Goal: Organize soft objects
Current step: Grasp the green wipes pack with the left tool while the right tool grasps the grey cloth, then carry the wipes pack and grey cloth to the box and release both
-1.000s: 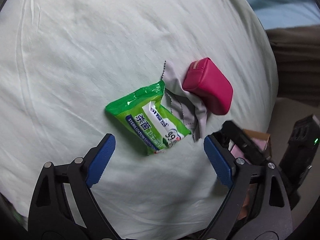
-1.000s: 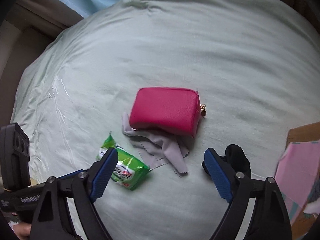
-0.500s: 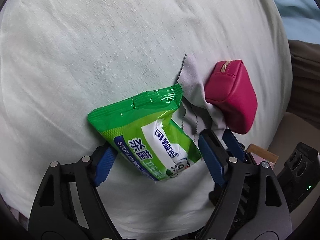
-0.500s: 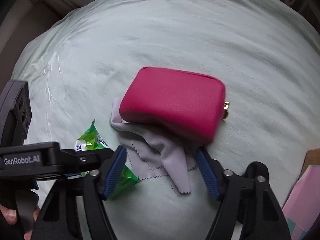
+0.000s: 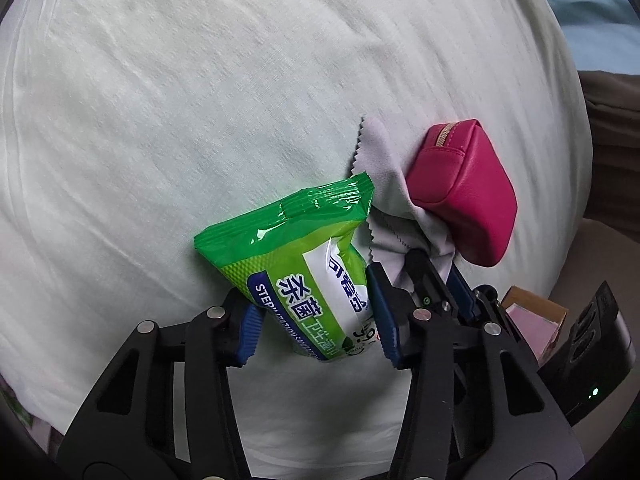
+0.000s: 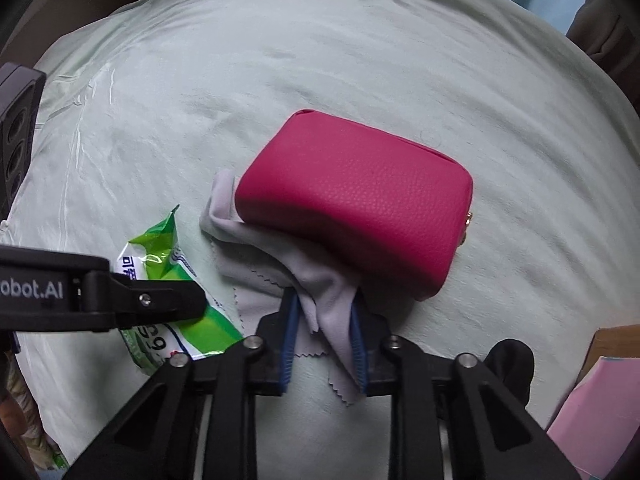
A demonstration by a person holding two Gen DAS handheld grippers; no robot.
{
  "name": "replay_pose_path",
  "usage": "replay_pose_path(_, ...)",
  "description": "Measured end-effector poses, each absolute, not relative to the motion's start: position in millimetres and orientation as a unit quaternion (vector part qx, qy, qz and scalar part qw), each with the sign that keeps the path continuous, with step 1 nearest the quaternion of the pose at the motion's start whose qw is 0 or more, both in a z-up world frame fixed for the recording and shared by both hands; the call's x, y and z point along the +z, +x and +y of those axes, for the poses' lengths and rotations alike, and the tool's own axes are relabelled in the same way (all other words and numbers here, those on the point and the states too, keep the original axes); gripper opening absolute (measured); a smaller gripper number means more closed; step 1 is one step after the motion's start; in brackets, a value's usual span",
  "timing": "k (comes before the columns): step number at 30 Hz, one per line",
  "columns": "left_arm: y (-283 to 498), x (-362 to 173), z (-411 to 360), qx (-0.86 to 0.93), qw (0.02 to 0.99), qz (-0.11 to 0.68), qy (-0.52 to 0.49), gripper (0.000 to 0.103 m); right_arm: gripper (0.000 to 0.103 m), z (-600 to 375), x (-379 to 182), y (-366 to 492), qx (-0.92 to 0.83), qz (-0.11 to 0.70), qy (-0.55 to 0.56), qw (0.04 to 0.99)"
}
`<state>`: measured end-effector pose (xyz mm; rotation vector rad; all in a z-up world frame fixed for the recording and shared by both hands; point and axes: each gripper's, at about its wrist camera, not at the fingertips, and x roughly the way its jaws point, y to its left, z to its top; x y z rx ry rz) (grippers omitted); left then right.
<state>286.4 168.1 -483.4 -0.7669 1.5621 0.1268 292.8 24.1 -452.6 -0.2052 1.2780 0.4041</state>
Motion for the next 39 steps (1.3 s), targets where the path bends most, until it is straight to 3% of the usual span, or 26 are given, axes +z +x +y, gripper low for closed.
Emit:
replay_pose_path(4, 284, -474, 173, 0.048, 0.654, 0.678, -0.332, 0.043, 0.01, 20, -447, 293, 0.18, 0.591, -0.072, 0.783)
replay_pose_path(16, 262, -421, 185, 0.023, 0.692, 0.647, -0.32, 0.042, 0.009, 5, -393, 264, 0.161, 0.558, -0.046, 0.813)
replay_pose_path(31, 230, -281, 188, -0.076, 0.767, 0.592, -0.236, 0.042, 0.009, -3, -244, 196, 0.088, 0.478, 0.002, 0.874)
replay_pose_path(39, 217, -217, 134, -0.153, 0.791, 0.564, -0.18, 0.042, 0.009, -52, -171, 149, 0.014, 0.44, 0.062, 0.896)
